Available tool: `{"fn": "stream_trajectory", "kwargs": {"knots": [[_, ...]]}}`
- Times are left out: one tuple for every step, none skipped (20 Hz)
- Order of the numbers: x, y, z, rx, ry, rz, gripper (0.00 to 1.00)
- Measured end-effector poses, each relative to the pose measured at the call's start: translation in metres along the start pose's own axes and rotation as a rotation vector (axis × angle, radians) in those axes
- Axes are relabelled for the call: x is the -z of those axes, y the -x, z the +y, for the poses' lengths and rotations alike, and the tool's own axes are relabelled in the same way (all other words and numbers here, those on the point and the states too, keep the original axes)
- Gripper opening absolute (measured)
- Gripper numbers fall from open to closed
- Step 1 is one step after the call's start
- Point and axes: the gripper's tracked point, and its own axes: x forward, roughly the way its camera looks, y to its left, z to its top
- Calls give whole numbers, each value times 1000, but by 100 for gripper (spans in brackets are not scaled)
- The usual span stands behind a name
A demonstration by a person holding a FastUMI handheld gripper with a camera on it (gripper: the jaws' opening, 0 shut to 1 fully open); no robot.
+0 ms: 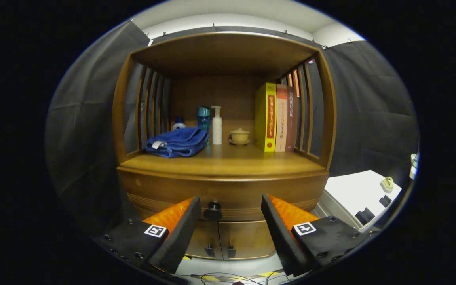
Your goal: Pull open the drawer, take out the items inside it, and place them on the countertop above the cabinet.
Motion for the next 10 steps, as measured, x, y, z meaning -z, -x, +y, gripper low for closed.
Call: {"fn": "stream_trajectory", "kwargs": {"knots": [[9,-7,4,-7,-15,18,100],[17,-14,6,-13,-25,35,100],[25,-20,6,-15,-32,52,100],[32,-27,8,-16,-33,67,100],[38,-33,10,-16,-36,78,100],[44,-38,11,-15,-37,91,100],[48,-43,13,-15,-34,100,100],[52,-49,15,-15,-32,107,100],[56,-53,17,-14,-29,115,100],[58,-57,18,-16,-30,118,100]]}}
